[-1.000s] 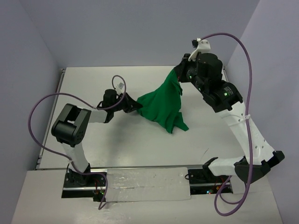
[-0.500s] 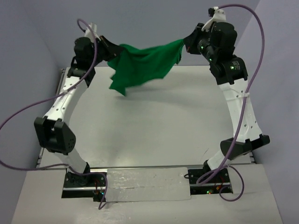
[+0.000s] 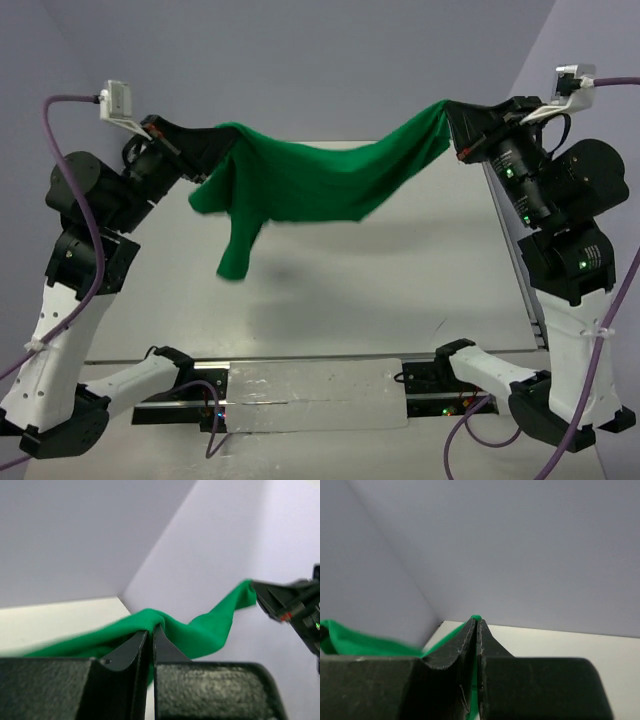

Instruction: Fold and stack the t-shirts

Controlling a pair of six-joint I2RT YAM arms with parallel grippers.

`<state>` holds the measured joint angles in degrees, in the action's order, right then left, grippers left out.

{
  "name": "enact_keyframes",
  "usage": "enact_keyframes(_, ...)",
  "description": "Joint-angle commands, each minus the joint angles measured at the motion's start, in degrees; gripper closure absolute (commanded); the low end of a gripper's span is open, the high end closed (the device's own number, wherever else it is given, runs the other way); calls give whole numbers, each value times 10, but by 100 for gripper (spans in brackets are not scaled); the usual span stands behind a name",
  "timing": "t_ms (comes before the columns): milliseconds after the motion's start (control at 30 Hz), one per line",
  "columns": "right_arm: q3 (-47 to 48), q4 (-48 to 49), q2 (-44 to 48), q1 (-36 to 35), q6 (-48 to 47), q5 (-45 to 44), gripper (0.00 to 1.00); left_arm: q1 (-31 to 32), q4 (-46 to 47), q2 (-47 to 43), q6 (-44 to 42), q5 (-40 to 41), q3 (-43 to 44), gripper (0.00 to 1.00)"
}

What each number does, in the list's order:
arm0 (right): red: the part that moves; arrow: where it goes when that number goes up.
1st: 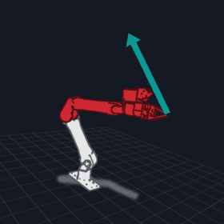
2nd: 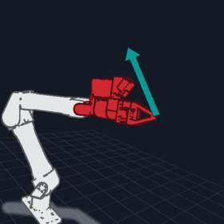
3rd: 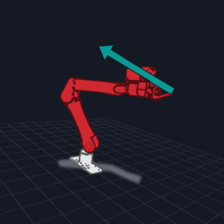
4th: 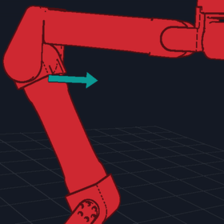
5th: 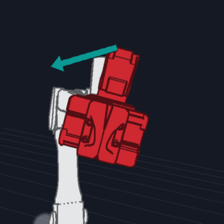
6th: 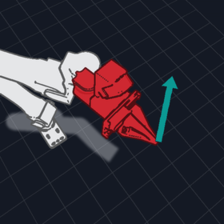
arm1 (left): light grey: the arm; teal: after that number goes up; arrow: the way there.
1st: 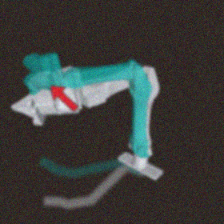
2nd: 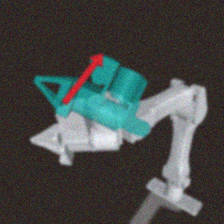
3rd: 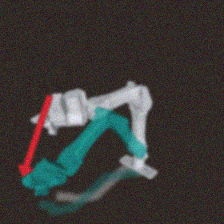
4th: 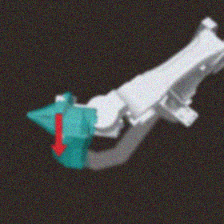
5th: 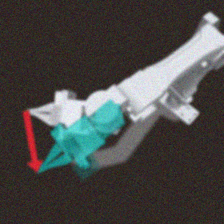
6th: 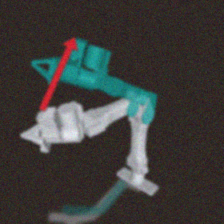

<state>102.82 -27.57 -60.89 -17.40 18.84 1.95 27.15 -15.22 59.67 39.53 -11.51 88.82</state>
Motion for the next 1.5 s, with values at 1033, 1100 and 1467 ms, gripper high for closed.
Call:
enact_keyframes(1033, -612, 37, -18, -334, 237, -186, 5, 89, 37, 137, 99, 148, -414, 33)
enact_keyframes(1100, -641, 40, -24, -386, 289, -197, 9, 90, 53, 109, 118, 139, -462, 34)
enact_keyframes(1467, -638, 96, -139, -417, 337, -241, 67, 91, 59, 129, 124, 142, -480, 33)
